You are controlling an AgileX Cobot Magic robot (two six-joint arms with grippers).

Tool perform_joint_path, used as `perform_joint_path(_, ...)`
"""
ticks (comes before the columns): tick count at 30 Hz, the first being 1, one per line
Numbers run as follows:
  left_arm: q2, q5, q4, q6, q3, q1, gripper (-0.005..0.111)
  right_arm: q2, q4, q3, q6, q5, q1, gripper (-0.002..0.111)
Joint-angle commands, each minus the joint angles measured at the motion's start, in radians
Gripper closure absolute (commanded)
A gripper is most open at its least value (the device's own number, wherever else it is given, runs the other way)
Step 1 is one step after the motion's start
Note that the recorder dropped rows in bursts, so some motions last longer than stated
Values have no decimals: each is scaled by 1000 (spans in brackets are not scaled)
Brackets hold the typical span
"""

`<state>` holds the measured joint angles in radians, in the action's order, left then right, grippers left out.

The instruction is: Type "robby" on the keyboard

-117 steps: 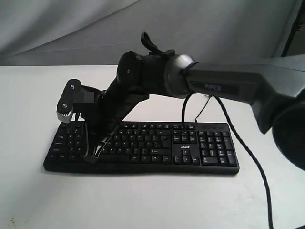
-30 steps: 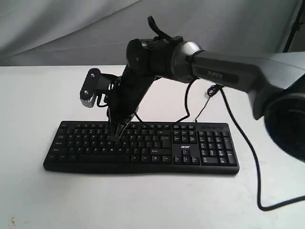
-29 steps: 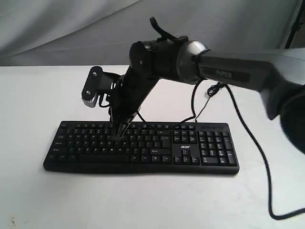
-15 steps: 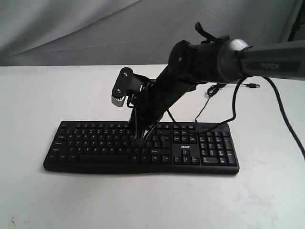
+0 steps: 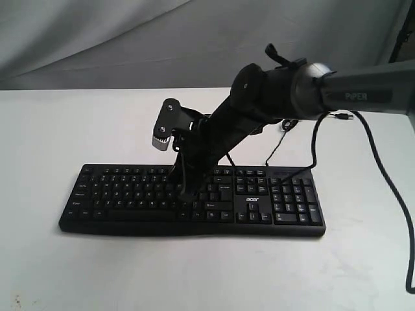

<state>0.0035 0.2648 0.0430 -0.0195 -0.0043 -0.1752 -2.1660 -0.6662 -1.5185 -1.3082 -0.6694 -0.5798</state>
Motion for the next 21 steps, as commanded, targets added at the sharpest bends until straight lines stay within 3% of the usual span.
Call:
perform_joint_path(1, -3, -6, 5, -3, 4, -6, 107, -12, -6, 4, -8, 25, 5, 108)
perform_joint_path(21, -3, -6, 5, -3, 4, -6, 107, -36, -6, 4, -4, 49, 10, 108)
